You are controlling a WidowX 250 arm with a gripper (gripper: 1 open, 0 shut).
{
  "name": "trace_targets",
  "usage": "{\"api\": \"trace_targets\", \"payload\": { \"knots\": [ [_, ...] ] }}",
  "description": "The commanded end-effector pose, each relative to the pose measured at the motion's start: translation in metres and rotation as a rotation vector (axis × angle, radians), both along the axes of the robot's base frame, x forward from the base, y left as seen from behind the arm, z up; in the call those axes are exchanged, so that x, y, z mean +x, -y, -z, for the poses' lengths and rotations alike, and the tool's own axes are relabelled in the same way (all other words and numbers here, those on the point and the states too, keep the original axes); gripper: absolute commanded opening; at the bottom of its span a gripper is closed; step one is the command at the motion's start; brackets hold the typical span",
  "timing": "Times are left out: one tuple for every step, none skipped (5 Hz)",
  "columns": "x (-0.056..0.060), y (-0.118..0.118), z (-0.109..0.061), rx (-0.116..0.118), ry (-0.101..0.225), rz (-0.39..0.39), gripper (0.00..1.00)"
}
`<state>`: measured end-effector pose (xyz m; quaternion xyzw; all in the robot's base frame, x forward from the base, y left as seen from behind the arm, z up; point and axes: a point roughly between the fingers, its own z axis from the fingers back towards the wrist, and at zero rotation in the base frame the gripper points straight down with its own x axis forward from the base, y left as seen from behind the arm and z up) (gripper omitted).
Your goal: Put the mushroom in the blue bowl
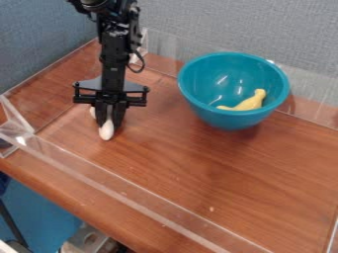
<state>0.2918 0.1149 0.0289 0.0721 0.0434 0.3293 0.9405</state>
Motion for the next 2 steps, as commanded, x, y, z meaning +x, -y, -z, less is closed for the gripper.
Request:
{"api": "trace_targets", "payload": {
  "knots": [
    [0.0023,0.0108,-0.0029,-0.011,0.000,0.010,0.00],
    [0.0010,0.0116,-0.0030,-0.015,-0.007,0.007,0.00]
  ]
}}
